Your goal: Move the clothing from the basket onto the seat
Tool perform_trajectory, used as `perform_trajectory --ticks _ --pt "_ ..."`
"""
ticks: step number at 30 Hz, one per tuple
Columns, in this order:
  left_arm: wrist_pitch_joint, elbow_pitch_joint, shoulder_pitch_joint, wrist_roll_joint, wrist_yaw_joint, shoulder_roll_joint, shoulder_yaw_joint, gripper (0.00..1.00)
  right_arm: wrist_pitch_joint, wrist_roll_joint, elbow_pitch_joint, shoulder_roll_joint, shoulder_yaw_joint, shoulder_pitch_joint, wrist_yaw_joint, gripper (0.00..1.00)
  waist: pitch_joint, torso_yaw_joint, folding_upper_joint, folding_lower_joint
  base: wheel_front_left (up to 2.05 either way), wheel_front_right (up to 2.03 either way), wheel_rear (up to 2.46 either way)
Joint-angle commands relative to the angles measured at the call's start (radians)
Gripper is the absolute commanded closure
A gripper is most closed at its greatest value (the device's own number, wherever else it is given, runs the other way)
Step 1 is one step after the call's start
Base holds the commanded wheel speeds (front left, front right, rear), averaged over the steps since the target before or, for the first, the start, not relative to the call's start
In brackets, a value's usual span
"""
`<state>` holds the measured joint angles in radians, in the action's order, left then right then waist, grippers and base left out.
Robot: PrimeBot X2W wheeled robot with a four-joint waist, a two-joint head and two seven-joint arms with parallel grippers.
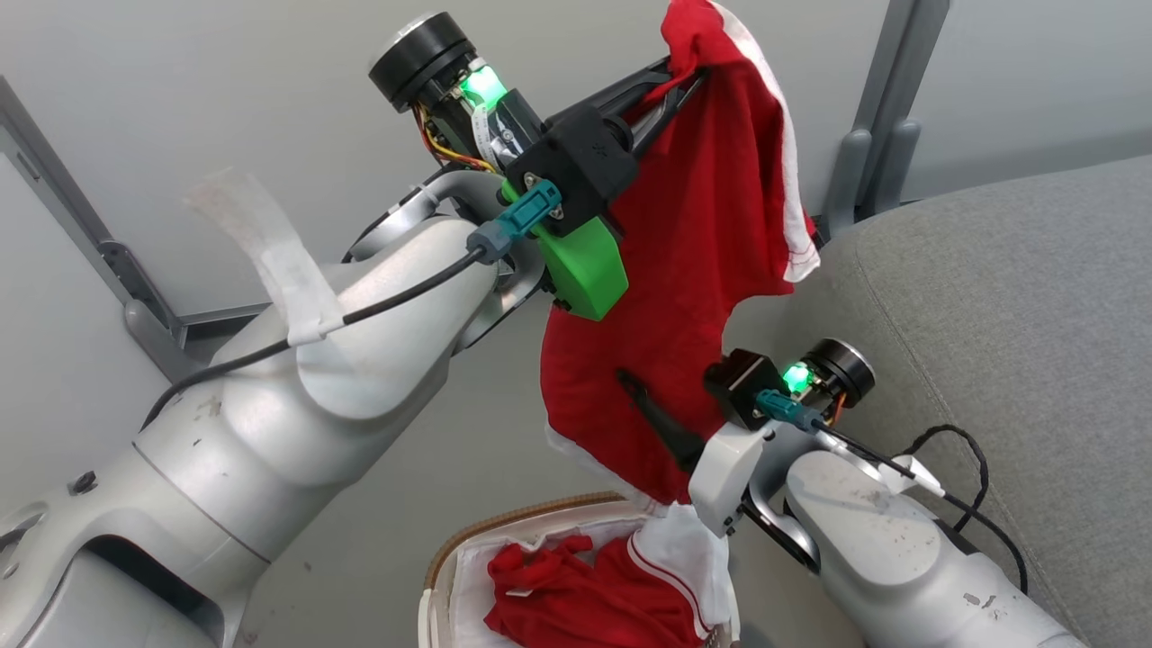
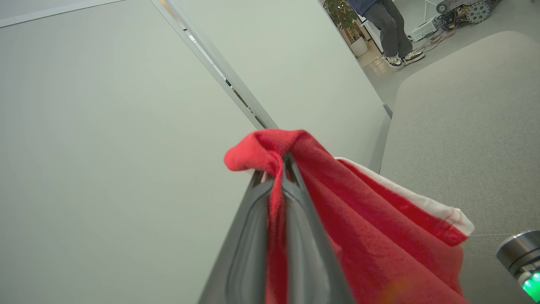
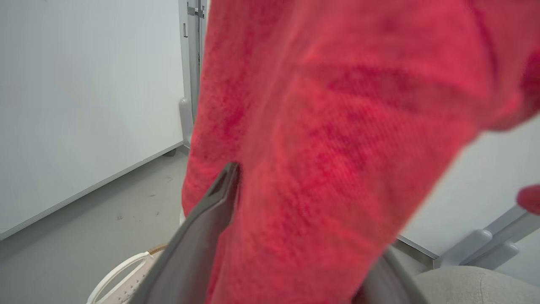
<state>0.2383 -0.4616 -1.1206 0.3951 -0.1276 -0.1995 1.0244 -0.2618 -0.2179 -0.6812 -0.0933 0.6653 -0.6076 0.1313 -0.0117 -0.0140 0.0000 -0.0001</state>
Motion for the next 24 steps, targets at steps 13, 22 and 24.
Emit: perform_trajectory --ticks 13,22,24 --pt "0.009 -0.071 0.167 0.123 0.027 -0.033 -0.043 0.89 -0.005 -0.011 0.148 -0.008 -0.063 0.010 -0.001 1.00 0.005 -0.009 0.0000 0.0001 0.00 0.00 0.00" --pt "0.029 -0.098 0.349 0.153 0.072 -0.006 -0.101 0.00 -0.005 0.041 0.218 -0.018 -0.158 0.043 -0.001 1.00 0.018 -0.026 0.0000 0.0001 0.00 0.00 0.00" --pt "0.027 -0.084 0.402 0.149 0.077 0.003 -0.126 0.00 -0.005 0.052 0.227 -0.018 -0.177 0.051 -0.001 1.00 0.021 -0.027 0.0000 0.0001 0.00 0.00 0.00"
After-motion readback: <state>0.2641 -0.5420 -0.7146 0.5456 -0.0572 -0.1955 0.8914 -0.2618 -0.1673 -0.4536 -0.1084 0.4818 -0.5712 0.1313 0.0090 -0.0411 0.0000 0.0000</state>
